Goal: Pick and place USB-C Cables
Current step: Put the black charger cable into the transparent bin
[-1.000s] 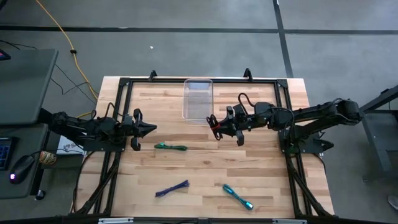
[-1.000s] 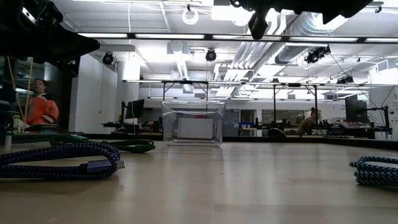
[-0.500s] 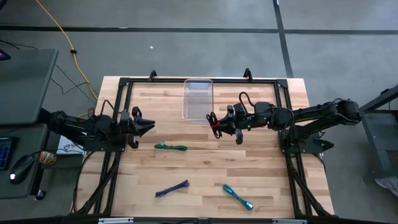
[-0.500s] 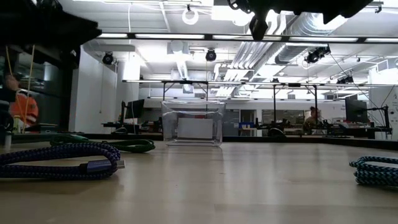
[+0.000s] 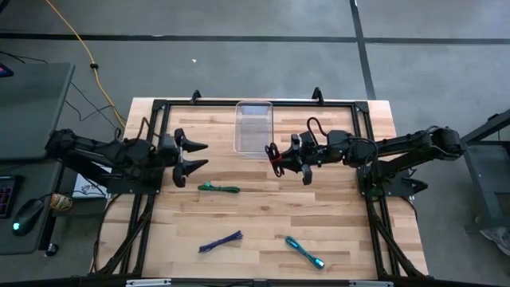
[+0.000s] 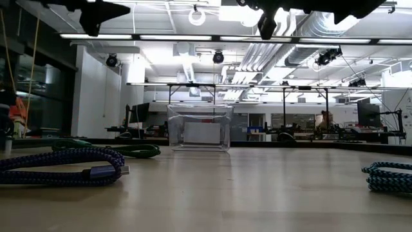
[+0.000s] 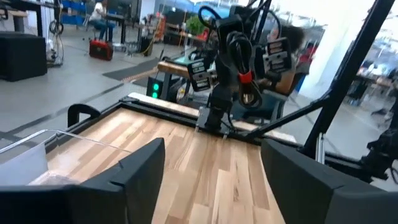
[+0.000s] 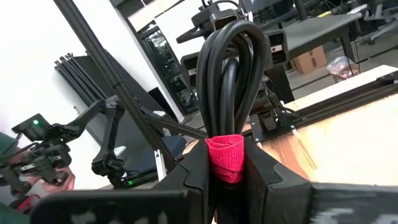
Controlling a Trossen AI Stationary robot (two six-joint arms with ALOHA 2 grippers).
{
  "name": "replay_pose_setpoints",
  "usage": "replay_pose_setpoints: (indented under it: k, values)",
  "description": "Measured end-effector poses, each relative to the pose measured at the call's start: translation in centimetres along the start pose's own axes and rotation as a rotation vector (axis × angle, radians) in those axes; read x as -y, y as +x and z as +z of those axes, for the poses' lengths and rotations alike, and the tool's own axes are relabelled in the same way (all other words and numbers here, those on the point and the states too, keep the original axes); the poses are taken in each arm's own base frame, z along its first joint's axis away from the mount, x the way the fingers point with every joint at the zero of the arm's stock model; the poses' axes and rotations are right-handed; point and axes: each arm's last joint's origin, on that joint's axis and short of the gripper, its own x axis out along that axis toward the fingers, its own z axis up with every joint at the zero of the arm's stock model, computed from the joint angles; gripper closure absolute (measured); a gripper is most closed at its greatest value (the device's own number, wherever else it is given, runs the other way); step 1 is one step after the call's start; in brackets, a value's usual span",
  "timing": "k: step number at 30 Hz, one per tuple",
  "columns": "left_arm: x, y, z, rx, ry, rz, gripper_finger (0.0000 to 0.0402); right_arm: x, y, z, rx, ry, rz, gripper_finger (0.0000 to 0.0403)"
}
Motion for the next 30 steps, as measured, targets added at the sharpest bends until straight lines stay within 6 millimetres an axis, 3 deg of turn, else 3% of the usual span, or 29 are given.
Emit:
replay_pose_setpoints:
  k: [9, 18, 25, 30]
  values:
    - [1.0, 1.7, 0.6, -0.054, -0.021, -0.056, 0.0144, -0.2, 0.0, 0.2, 0.008, -0.019, 0.047, 0.0365]
    - [0.9, 1.8, 0.9, -0.006, -0.063, -0.01, 0.0144, -0.2, 0.3, 0.5, 0.011, -0.013, -0.01, 0.0365]
    - [0.4, 1.1, 1.7, 0.074, -0.05, 0.11, 0.0145, 1.1, 4.6, 3.9, -0.114, -0.098, -0.188, 0.0365]
    - [0.4, 0.9, 2.4, 0.135, -0.075, 0.097, 0.0145, 4.6, 8.0, 6.0, -0.179, -0.128, -0.408, 0.0365]
